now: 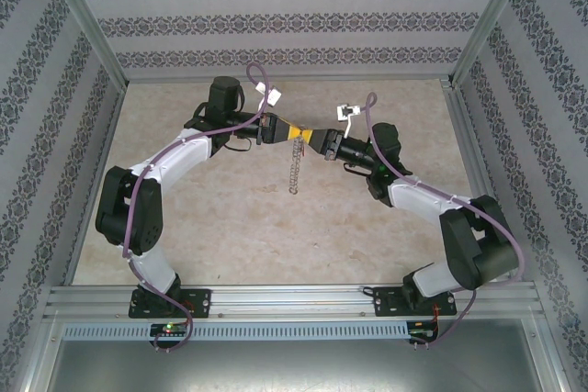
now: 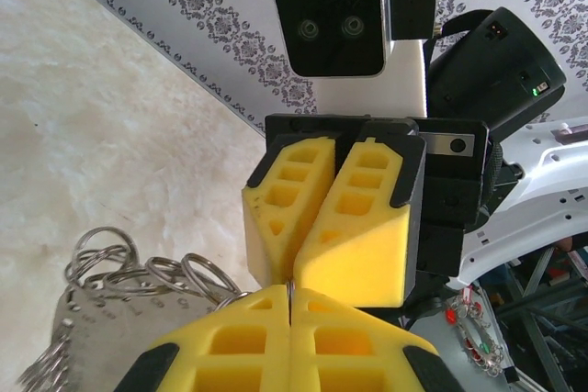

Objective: Put the keys on the keyring

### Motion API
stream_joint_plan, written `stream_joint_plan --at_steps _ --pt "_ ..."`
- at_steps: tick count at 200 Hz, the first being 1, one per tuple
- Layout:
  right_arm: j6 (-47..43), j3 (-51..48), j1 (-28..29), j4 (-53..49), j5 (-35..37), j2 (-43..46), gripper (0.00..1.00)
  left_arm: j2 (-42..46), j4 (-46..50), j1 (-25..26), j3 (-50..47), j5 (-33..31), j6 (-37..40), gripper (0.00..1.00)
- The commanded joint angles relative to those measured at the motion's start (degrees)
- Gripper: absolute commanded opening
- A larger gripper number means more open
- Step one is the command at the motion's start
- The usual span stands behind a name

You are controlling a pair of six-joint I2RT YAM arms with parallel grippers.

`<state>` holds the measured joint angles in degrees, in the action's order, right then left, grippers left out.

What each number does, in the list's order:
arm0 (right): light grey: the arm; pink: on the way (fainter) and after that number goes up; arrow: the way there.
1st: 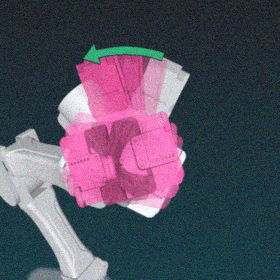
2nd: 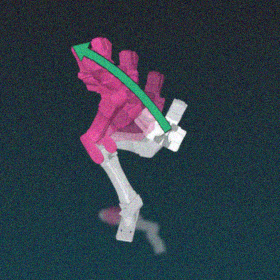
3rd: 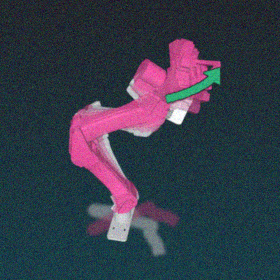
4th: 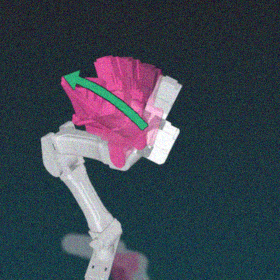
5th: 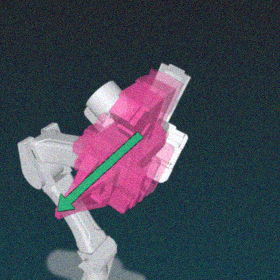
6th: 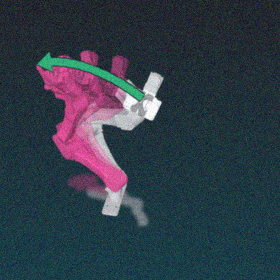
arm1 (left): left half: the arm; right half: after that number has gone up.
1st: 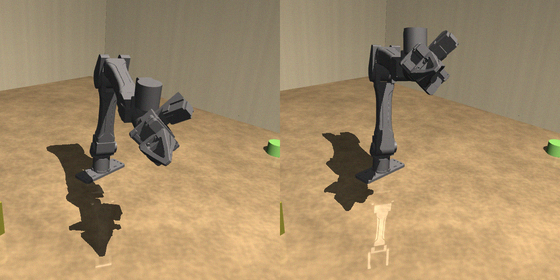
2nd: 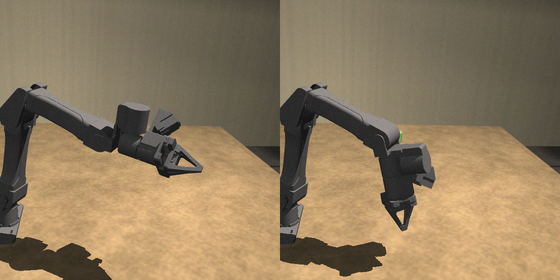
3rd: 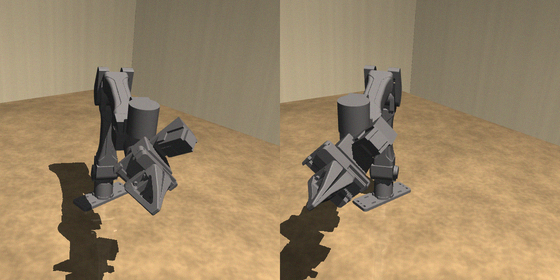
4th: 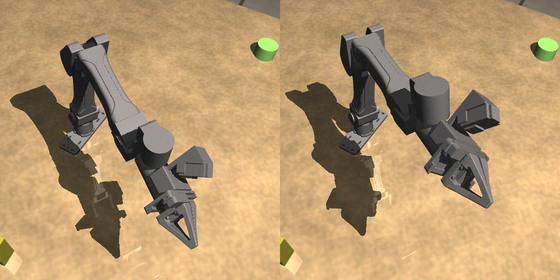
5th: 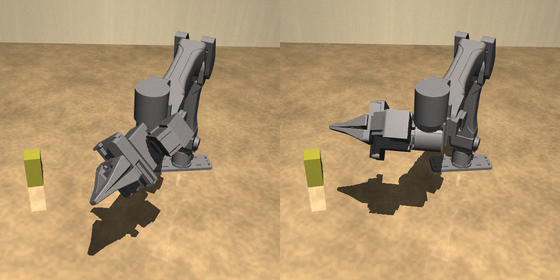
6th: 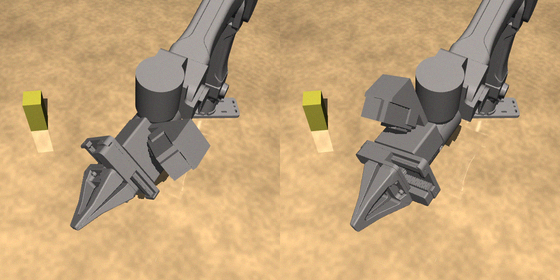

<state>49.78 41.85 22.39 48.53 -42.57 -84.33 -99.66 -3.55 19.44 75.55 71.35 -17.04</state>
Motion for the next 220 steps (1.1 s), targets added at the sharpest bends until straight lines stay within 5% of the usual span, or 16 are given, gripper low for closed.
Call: stream_joint_plan --at_steps 1,43,72,127,162,220 --pt "0.1 2.4 0.8 3.0 -2.6 -0.8 0.16 1.9 -3.3 0.9 -0.5 1.6 -0.4 0.0" --pt "0.1 2.6 0.7 3.1 -2.8 -1.2 0.0 1.8 -2.7 0.9 -0.3 1.7 -0.1 0.0" --pt "-0.4 3.0 -0.1 2.1 -4.0 -1.6 0.0 1.7 0.2 0.8 0.7 0.3 1.6 0.0" --pt "-3.6 7.4 -5.0 -2.4 -16.6 -6.2 0.0 0.2 24.1 -1.8 11.8 0.3 17.7 0.31" --pt "-4.8 11.5 -6.7 -4.4 -23.7 -9.8 0.0 -4.2 41.0 -2.6 20.6 1.6 29.0 0.34" --pt "-5.6 15.8 -8.2 -7.3 -25.4 -14.0 0.0 -8.3 44.8 -3.5 24.8 0.2 31.3 0.3"
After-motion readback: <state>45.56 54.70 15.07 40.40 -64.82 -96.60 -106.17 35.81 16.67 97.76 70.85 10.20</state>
